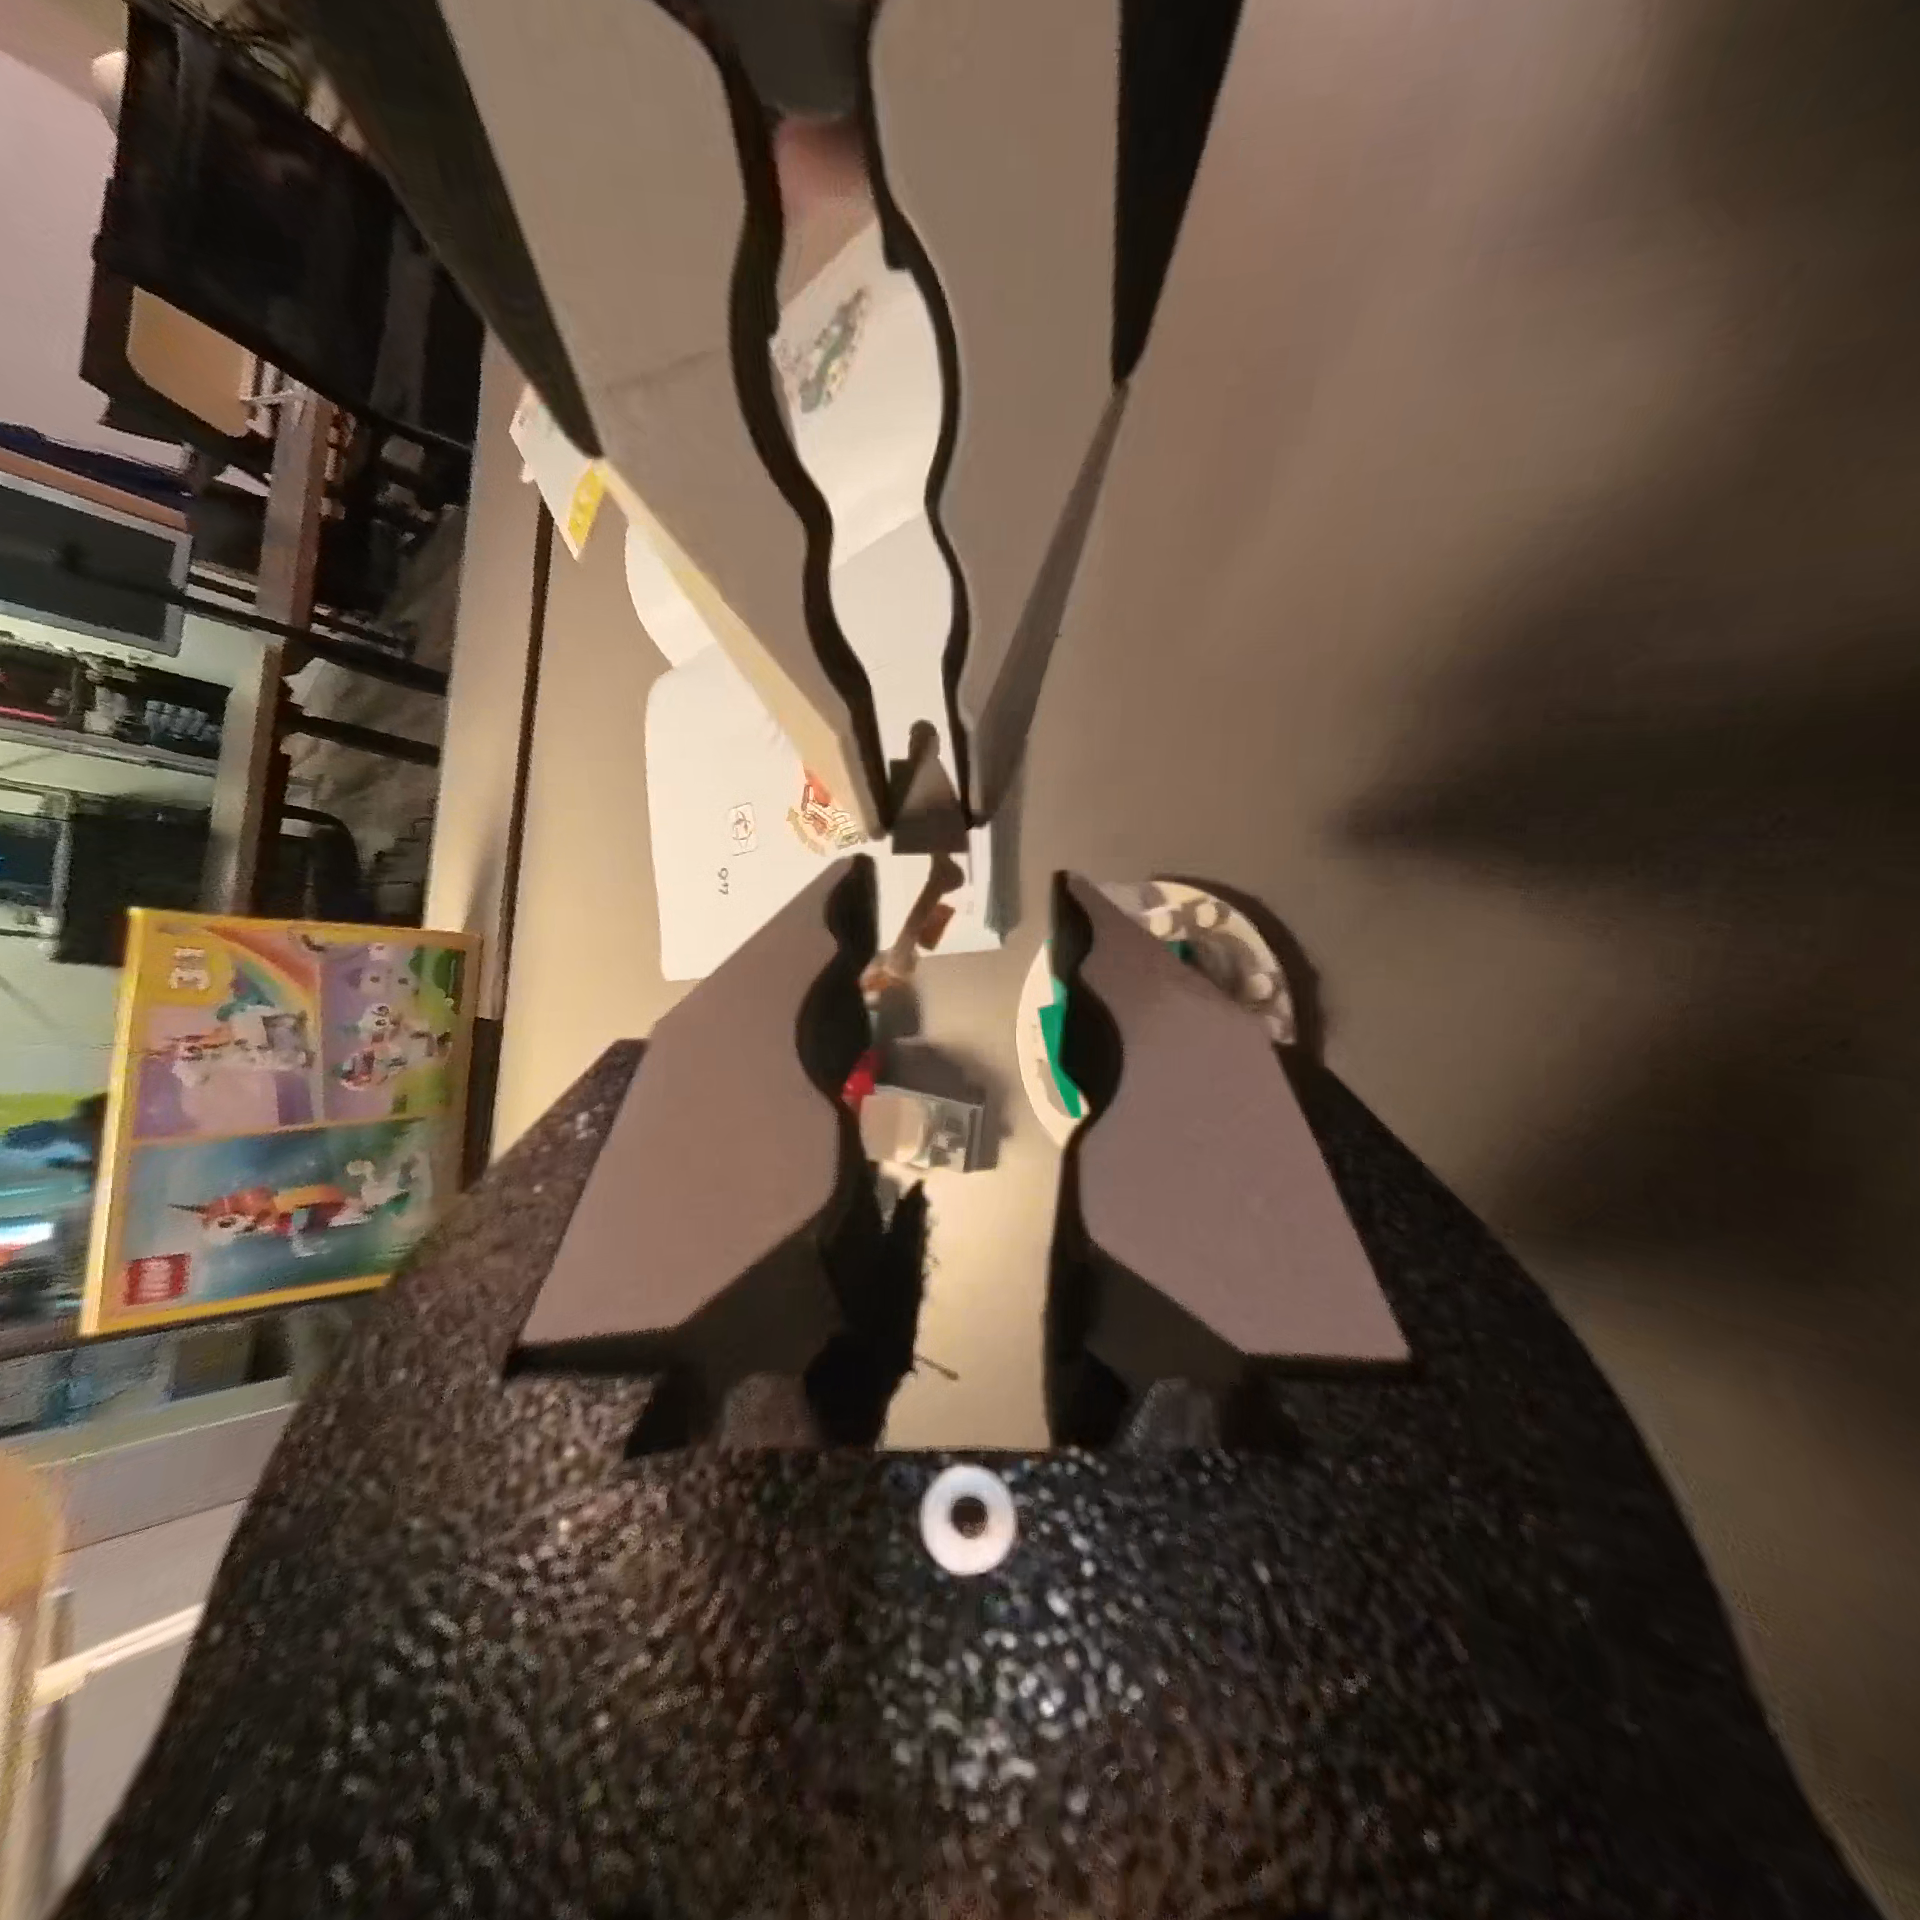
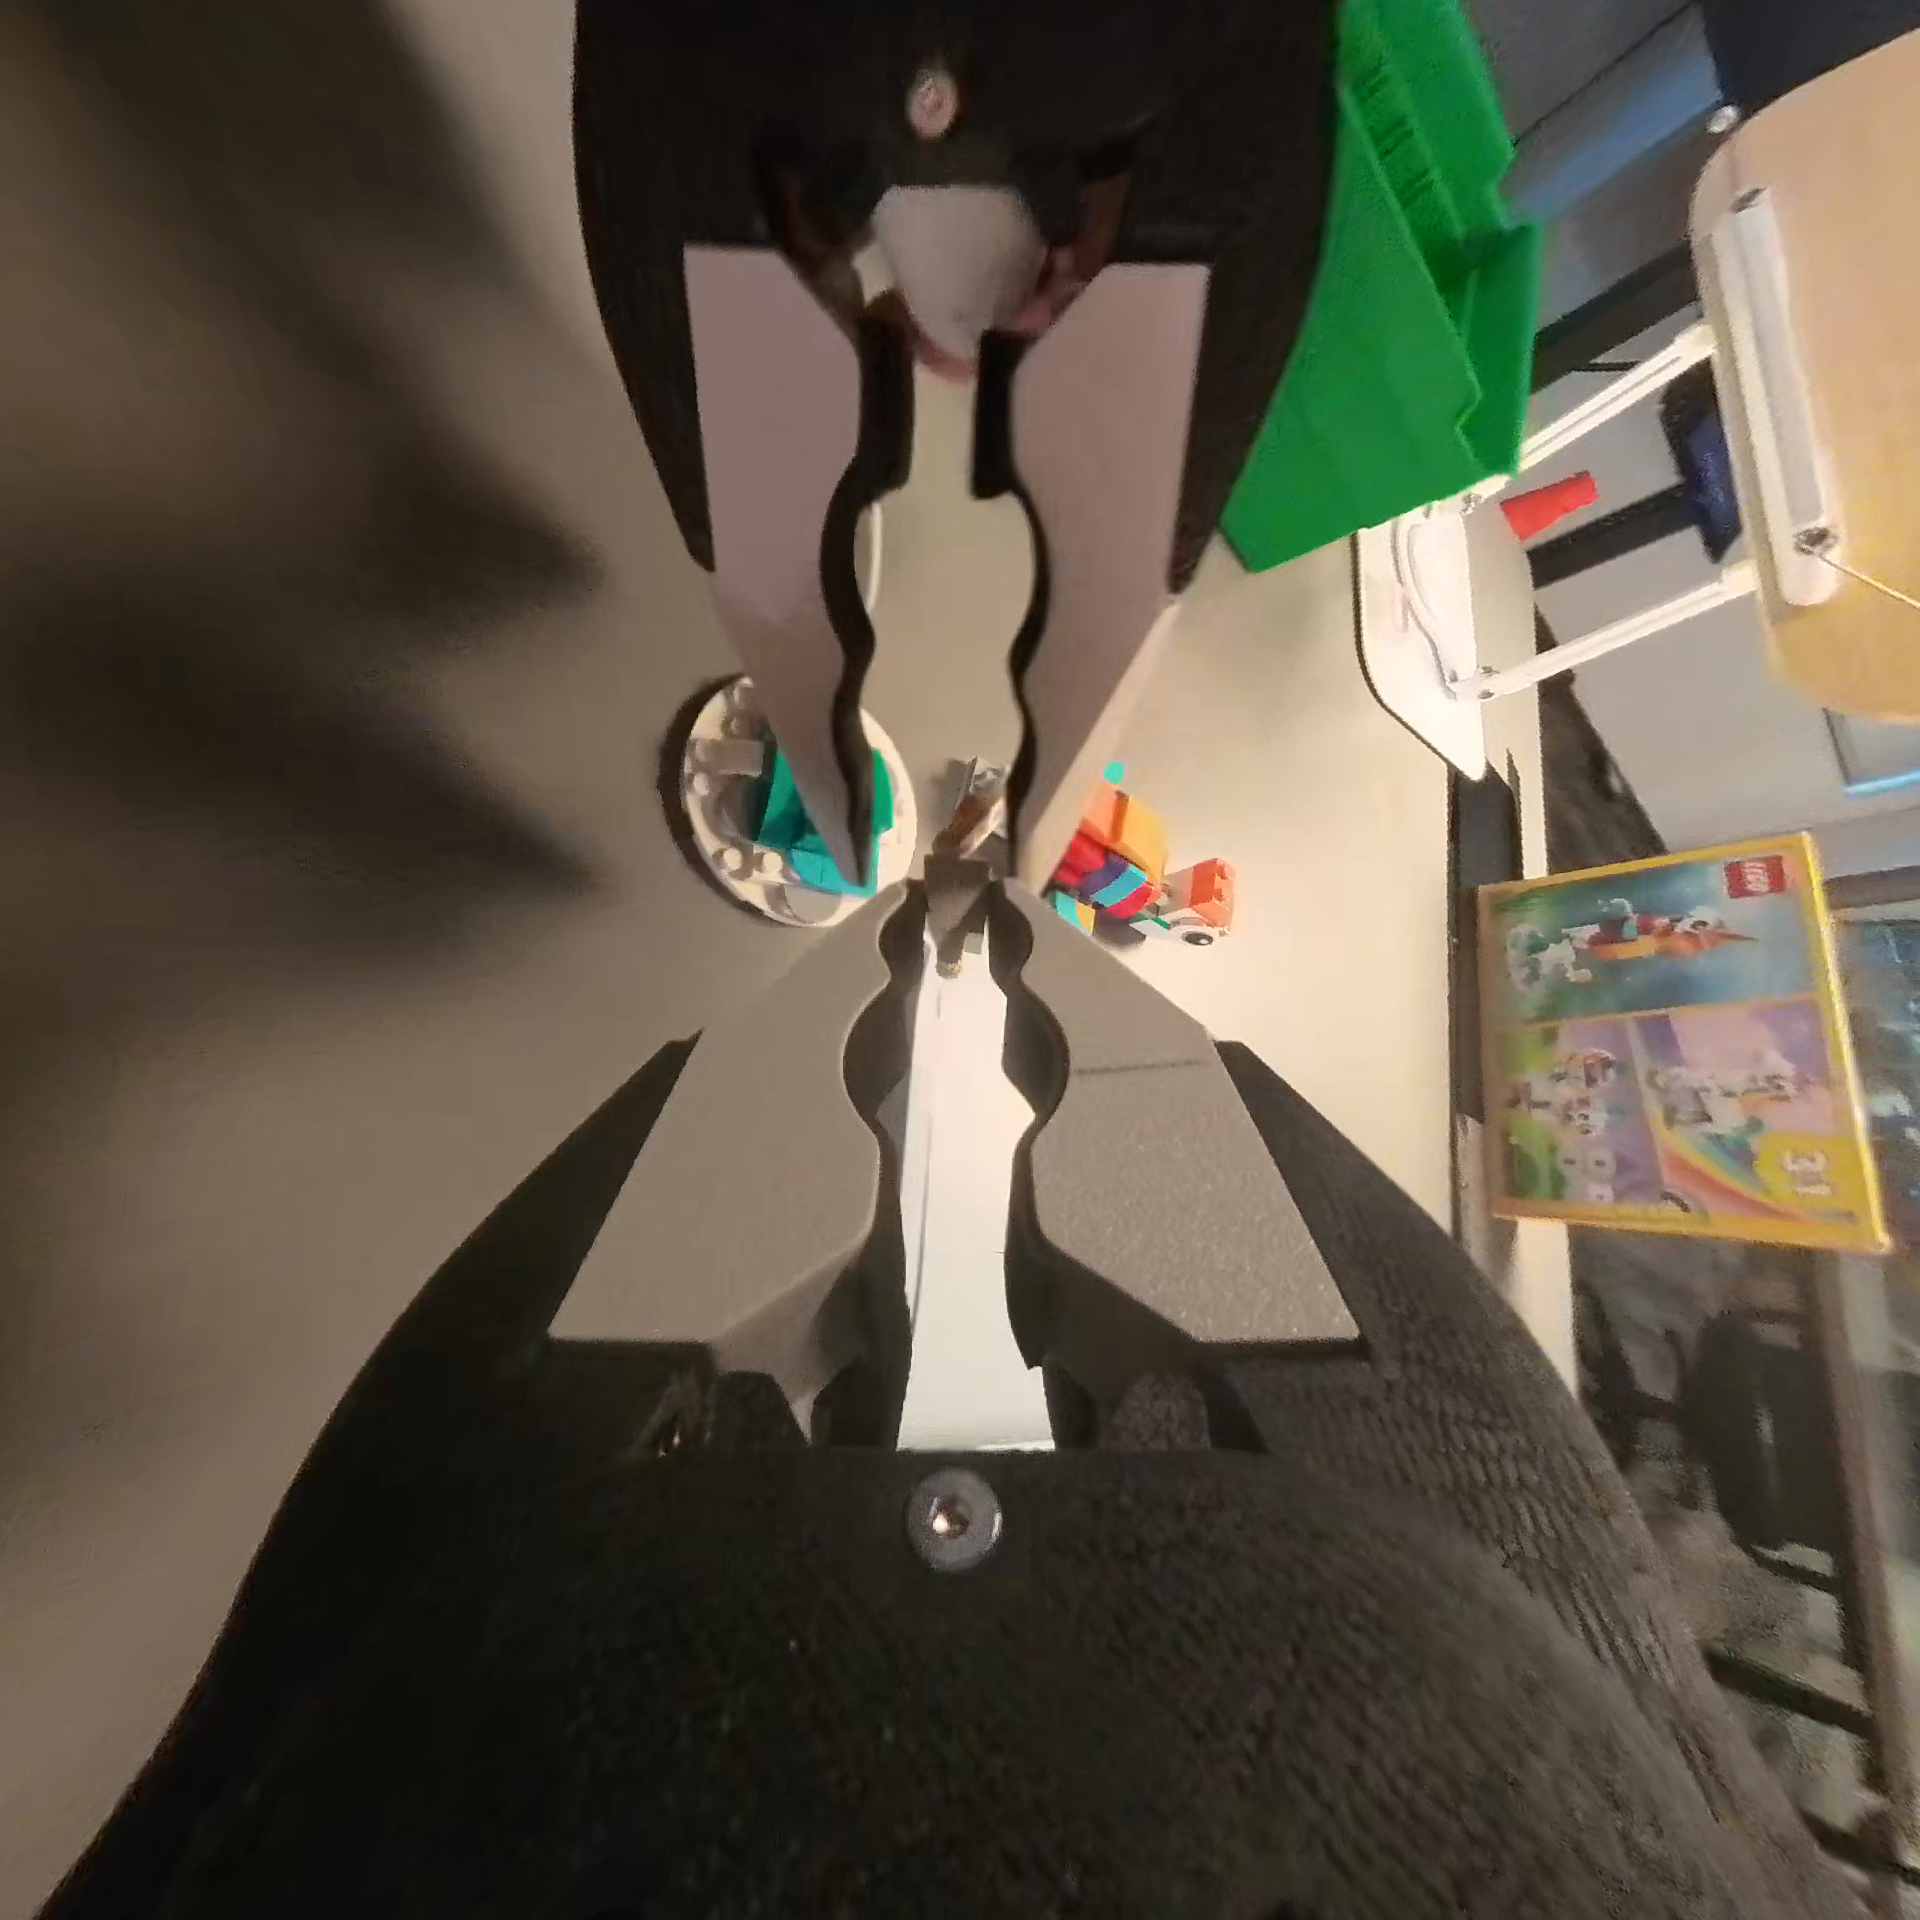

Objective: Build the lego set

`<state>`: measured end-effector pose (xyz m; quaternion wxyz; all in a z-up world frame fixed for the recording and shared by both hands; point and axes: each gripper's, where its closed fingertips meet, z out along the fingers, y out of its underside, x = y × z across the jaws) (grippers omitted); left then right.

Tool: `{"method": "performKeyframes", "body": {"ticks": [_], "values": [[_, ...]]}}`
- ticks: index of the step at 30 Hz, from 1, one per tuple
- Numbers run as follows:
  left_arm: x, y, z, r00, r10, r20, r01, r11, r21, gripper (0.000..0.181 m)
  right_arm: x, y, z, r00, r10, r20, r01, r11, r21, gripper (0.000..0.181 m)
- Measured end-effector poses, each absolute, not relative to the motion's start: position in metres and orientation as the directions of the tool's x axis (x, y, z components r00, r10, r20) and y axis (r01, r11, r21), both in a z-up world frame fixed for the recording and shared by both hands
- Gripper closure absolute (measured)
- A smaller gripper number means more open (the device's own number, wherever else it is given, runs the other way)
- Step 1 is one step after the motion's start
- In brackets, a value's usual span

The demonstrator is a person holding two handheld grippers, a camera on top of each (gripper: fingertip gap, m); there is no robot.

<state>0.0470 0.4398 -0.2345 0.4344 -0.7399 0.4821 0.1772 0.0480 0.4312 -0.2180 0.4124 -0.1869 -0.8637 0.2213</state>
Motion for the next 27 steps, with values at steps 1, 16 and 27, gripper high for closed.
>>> {"method": "performKeyframes", "body": {"ticks": [1,16,27], "values": [[0.047,0.442,-0.233,0.455,-0.543,-0.706,-0.879,-0.148,-0.453,0.159,0.049,0.431,-0.216,-0.582,0.524,0.622,0.143,0.819,-0.555,0.172],[0.043,0.454,-0.229,0.399,-0.475,-0.784,-0.917,-0.202,-0.344,0.175,0.055,0.451,-0.220,-0.437,0.651,0.620,0.285,0.754,-0.592,0.171],[0.054,0.456,-0.233,0.424,-0.493,-0.760,-0.905,-0.202,-0.374,0.172,0.054,0.455,-0.228,-0.432,0.574,0.695,0.338,0.818,-0.465,0.171]]}}
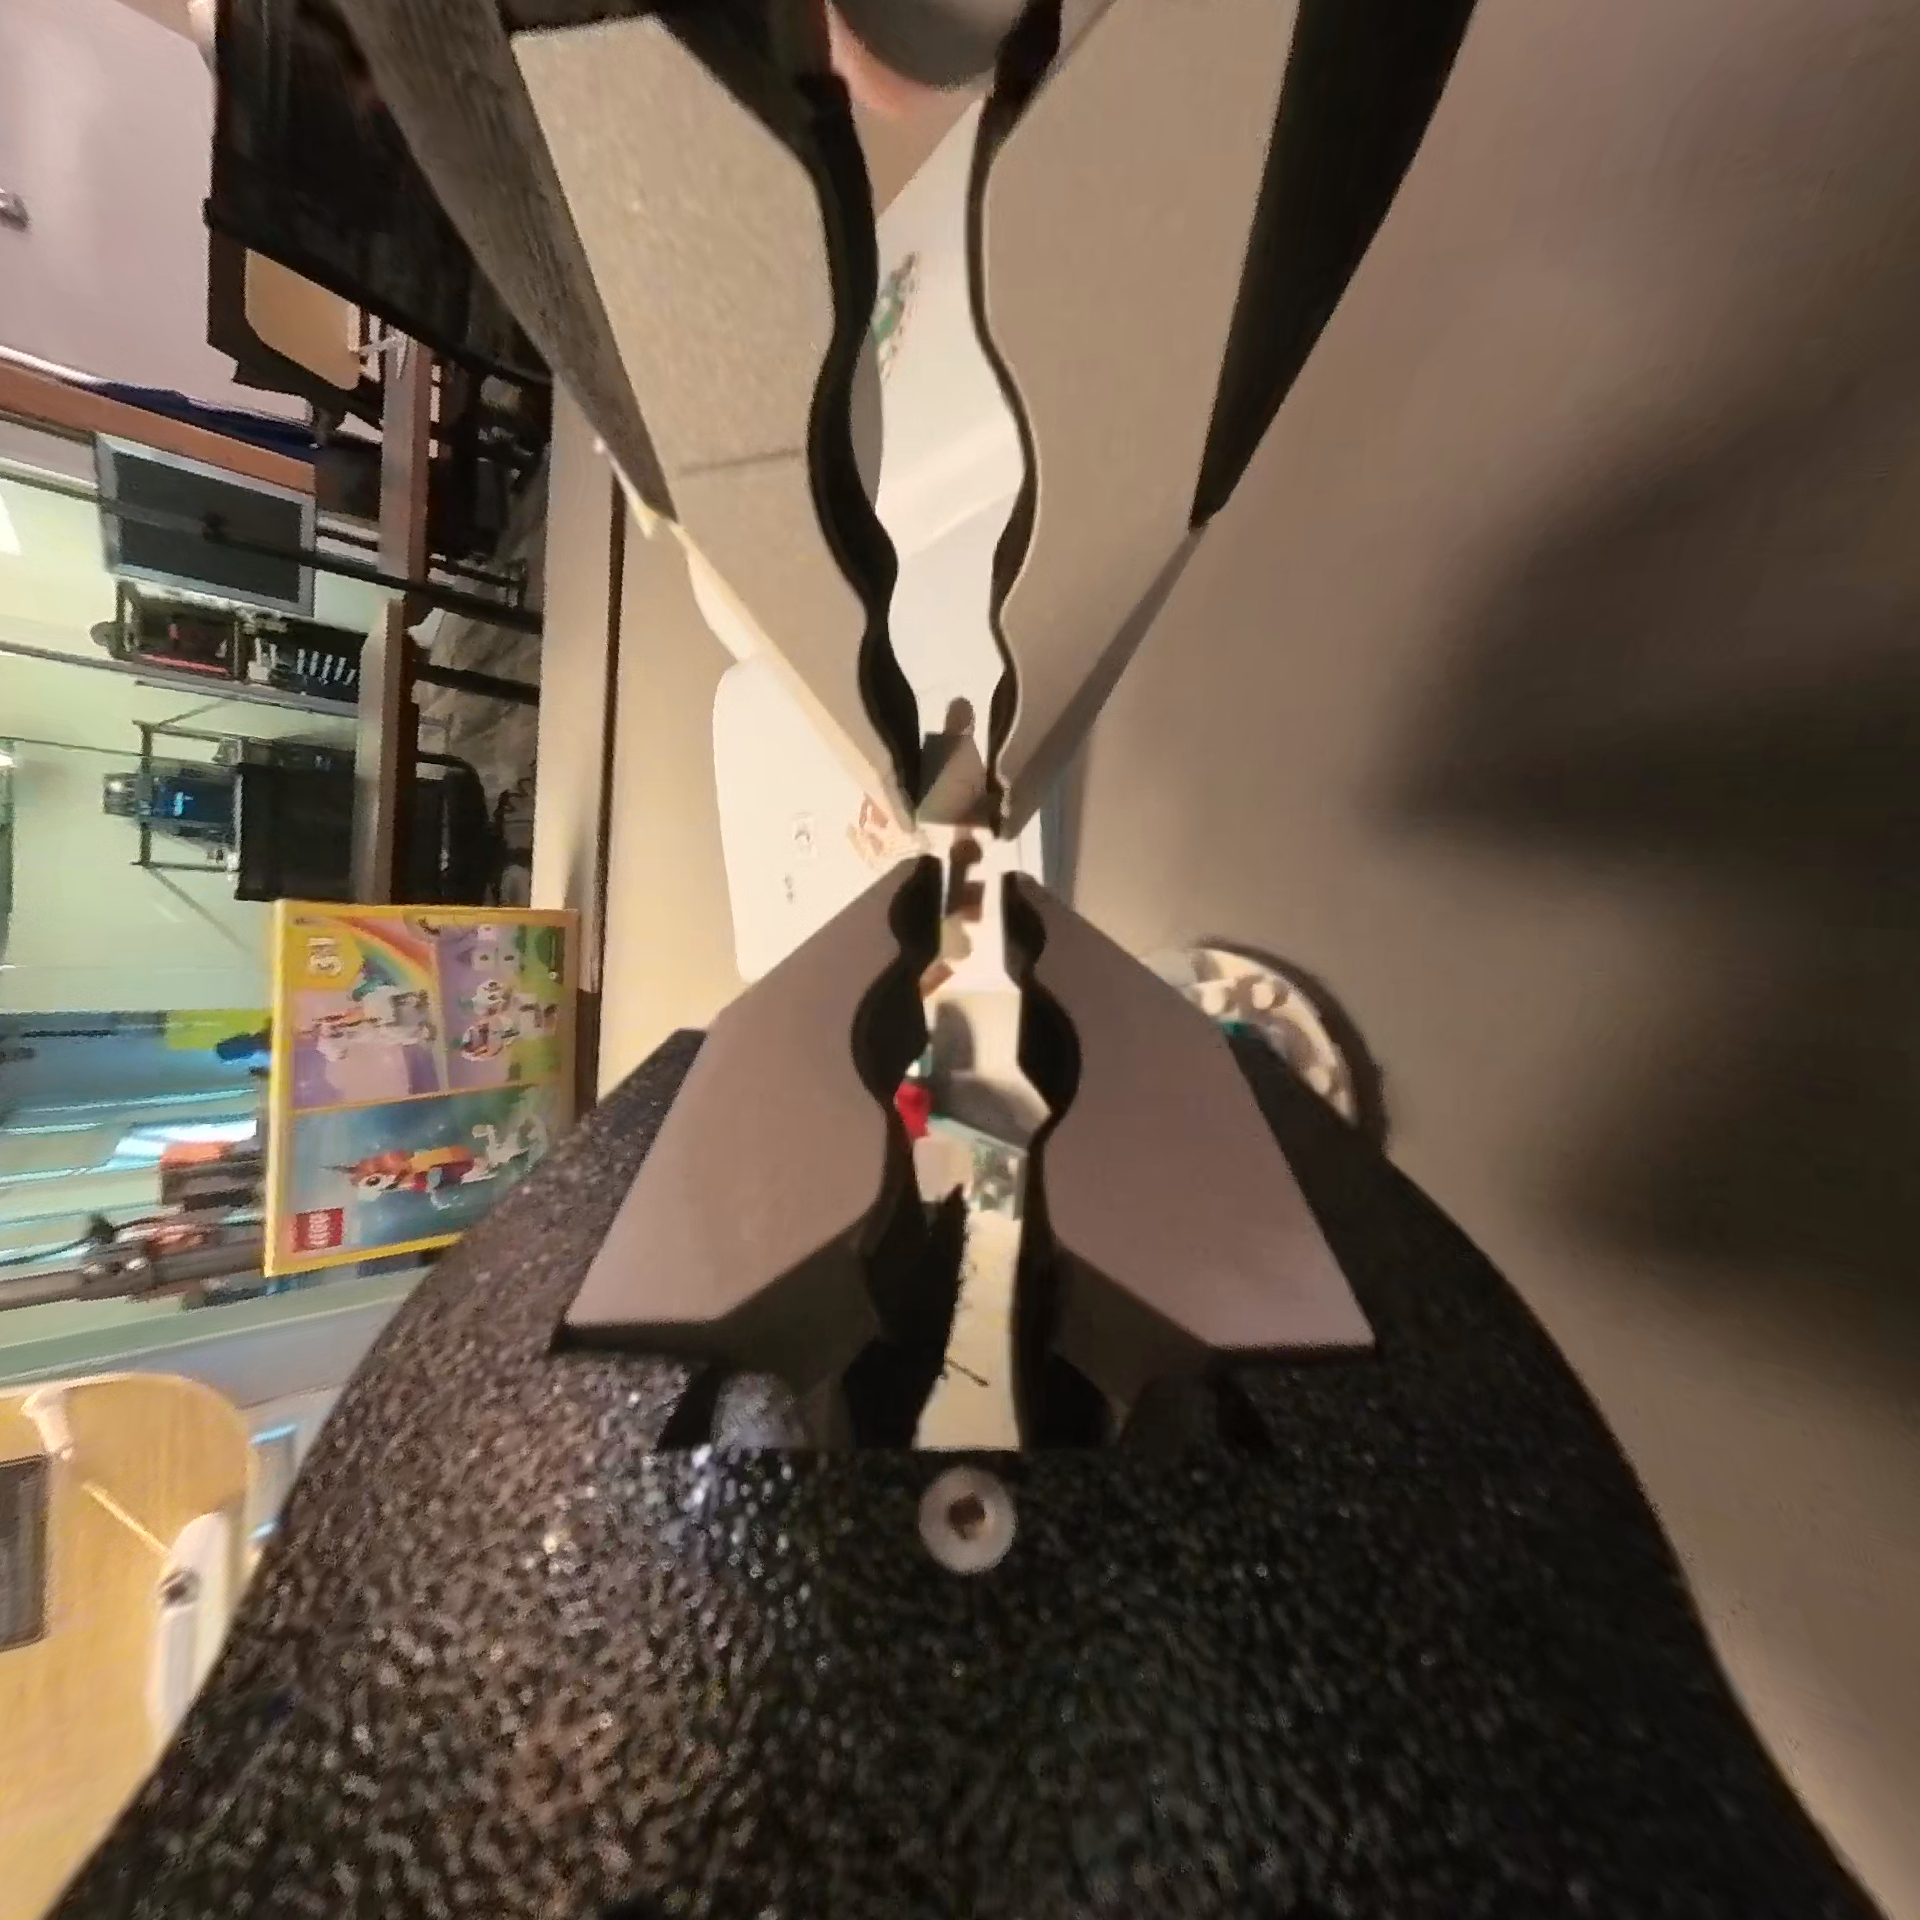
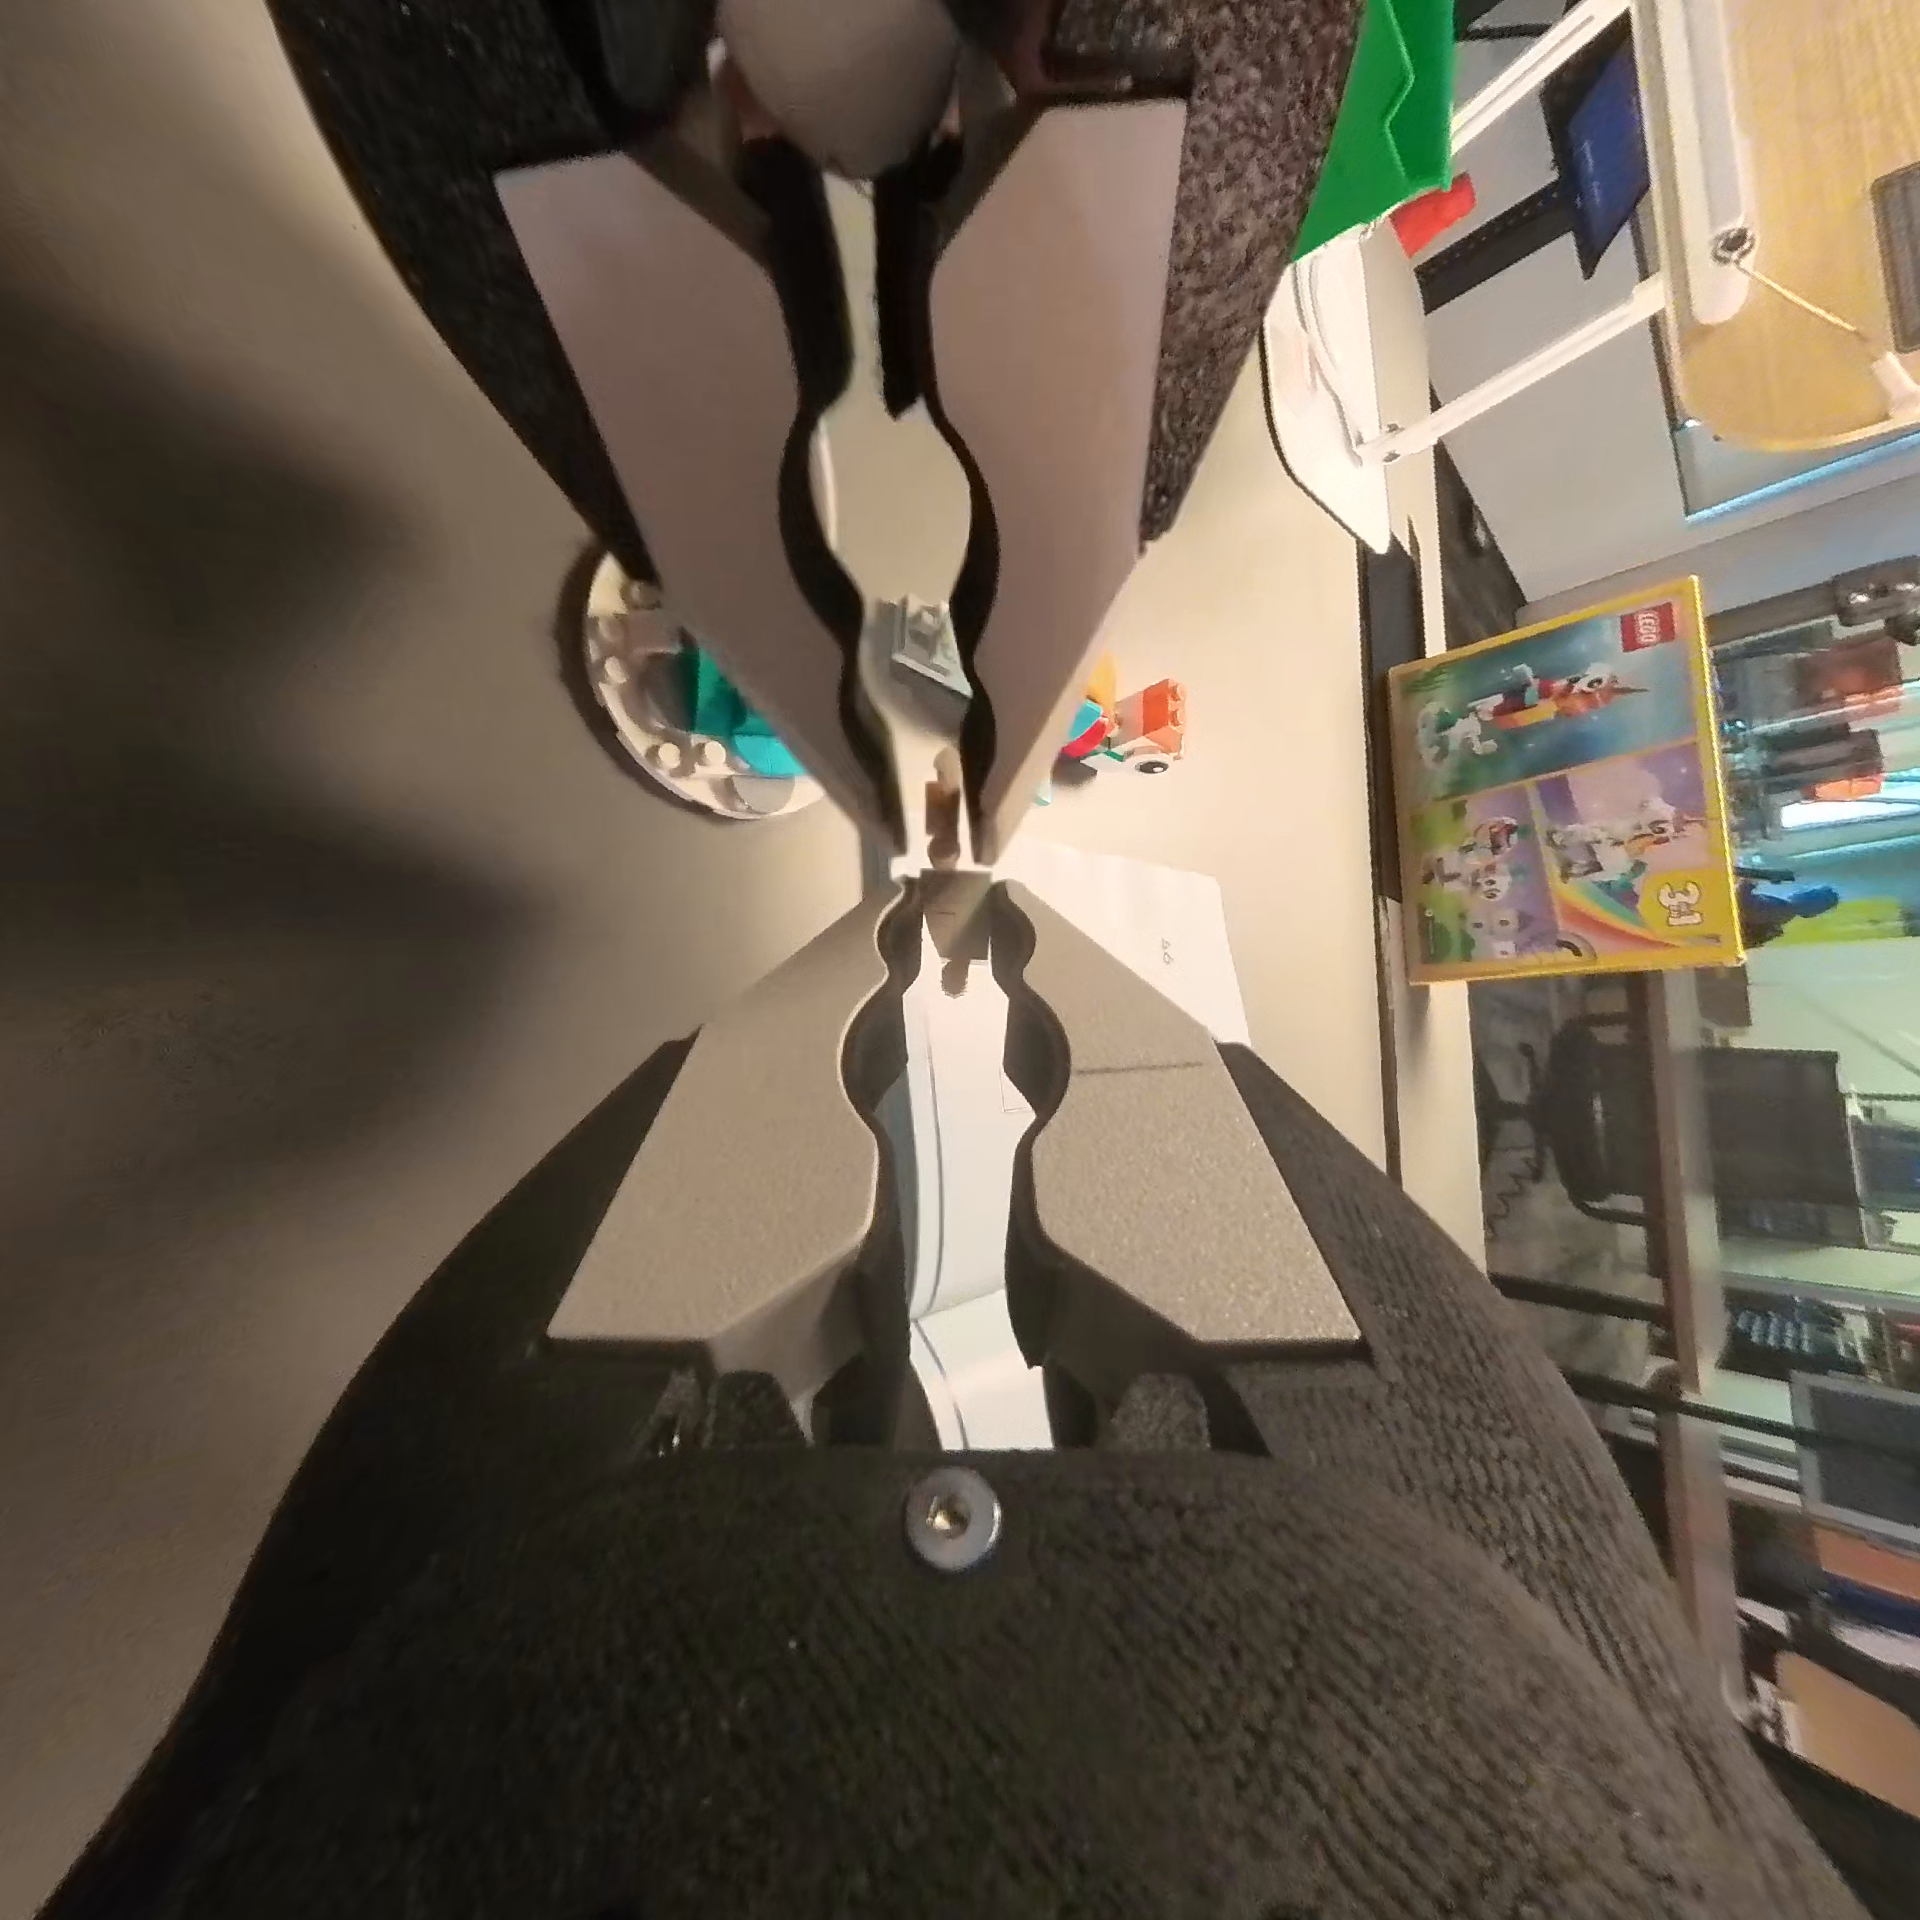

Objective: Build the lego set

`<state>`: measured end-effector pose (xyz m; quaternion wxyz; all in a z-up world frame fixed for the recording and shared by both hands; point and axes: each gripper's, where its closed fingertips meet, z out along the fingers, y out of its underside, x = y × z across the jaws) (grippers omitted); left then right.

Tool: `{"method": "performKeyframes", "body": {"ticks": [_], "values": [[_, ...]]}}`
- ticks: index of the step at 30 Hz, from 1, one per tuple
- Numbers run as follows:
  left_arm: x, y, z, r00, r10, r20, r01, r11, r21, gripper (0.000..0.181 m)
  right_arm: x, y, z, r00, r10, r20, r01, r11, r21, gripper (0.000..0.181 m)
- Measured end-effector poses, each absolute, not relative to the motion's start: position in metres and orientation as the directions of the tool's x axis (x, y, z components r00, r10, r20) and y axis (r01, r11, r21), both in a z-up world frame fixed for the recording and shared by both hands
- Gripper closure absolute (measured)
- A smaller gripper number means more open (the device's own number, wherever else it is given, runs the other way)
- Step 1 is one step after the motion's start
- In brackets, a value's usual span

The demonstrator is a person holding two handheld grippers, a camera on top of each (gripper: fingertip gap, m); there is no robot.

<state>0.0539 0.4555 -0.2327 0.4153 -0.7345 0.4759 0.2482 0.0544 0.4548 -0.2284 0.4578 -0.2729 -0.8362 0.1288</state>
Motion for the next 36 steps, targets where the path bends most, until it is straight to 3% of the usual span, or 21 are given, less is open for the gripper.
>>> {"method": "performKeyframes", "body": {"ticks": [1,3,7,28,36], "values": [[0.056,0.455,-0.233,0.428,-0.501,-0.752,-0.903,-0.197,-0.383,0.166,0.054,0.453,-0.228,-0.432,0.576,0.694,0.334,0.817,-0.471,0.171],[0.055,0.456,-0.231,0.405,-0.491,-0.771,-0.914,-0.196,-0.356,0.176,0.054,0.453,-0.226,-0.428,0.570,0.701,0.332,0.821,-0.465,0.171],[0.052,0.459,-0.232,0.389,-0.475,-0.789,-0.920,-0.239,-0.310,0.177,0.053,0.458,-0.226,-0.412,0.549,0.727,0.355,0.831,-0.427,0.171],[0.058,0.455,-0.216,0.479,-0.402,-0.780,-0.878,-0.226,-0.422,0.177,0.060,0.453,-0.212,-0.396,0.565,0.724,0.427,0.811,-0.400,0.171],[0.057,0.452,-0.212,0.472,-0.394,-0.788,-0.881,-0.227,-0.414,0.181,0.064,0.458,-0.208,-0.382,0.554,0.740,0.468,0.806,-0.362,0.173]]}}
